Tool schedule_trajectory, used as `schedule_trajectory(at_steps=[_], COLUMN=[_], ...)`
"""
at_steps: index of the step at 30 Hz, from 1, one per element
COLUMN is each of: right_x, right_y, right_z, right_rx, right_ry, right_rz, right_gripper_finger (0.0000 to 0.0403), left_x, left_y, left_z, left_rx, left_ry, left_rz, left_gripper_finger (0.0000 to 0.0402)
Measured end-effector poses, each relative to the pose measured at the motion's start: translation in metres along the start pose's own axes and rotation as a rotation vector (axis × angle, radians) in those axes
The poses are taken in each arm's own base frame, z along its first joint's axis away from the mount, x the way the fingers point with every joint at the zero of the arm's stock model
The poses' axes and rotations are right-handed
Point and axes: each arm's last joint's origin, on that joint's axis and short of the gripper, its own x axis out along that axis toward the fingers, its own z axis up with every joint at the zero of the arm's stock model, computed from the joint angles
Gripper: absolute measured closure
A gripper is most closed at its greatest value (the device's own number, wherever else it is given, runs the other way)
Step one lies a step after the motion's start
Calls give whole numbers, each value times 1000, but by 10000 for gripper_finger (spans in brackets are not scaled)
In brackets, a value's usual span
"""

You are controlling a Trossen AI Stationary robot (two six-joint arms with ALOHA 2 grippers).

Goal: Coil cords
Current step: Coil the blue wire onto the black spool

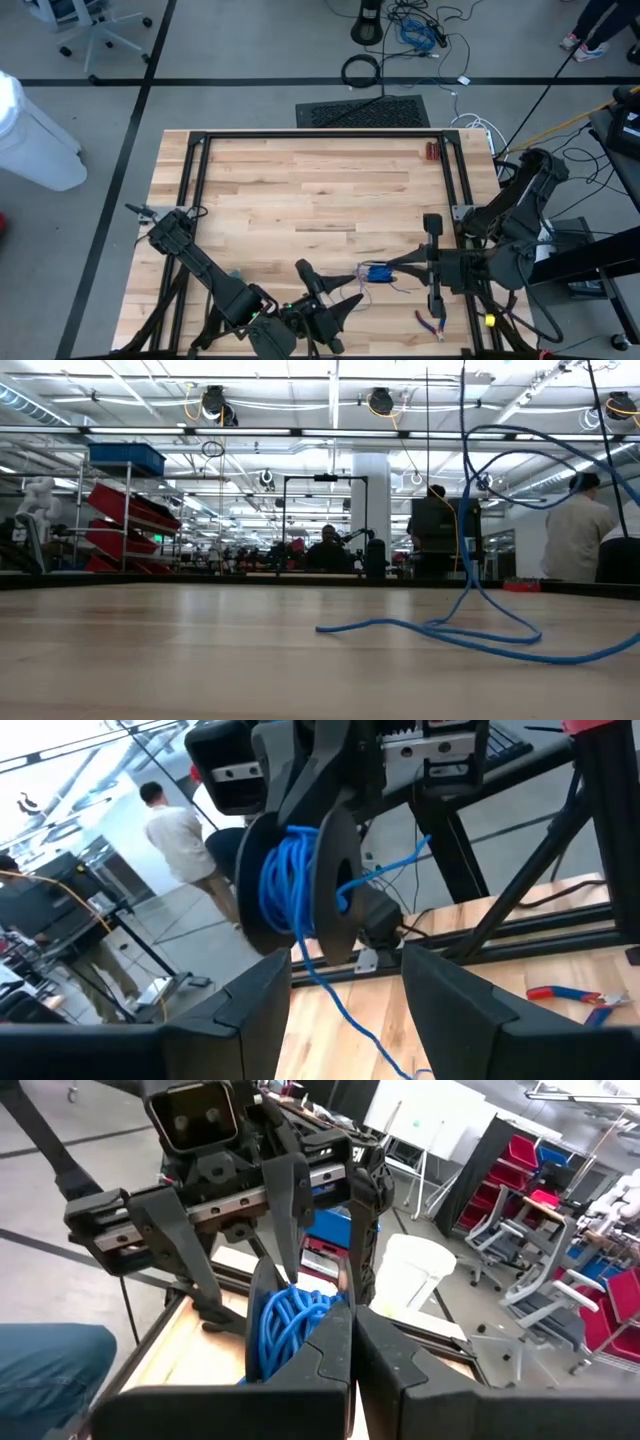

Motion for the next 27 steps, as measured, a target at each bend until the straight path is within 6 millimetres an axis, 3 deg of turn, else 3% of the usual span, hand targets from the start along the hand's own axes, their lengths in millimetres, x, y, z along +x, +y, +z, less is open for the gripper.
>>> schedule_trajectory(at_steps=[16, 27], right_x=[2, 2], right_y=[3, 3], right_z=[-1, -1], right_rx=[-30, -34], right_ry=[-1, -1], right_rz=[25, 26], right_gripper_finger=[403, 403], left_x=[12, 19], left_y=[4, 8], left_z=[2, 0], left_rx=[-87, -91], left_ry=[-54, -47], left_rz=[-107, -92], left_gripper_finger=[208, 299])
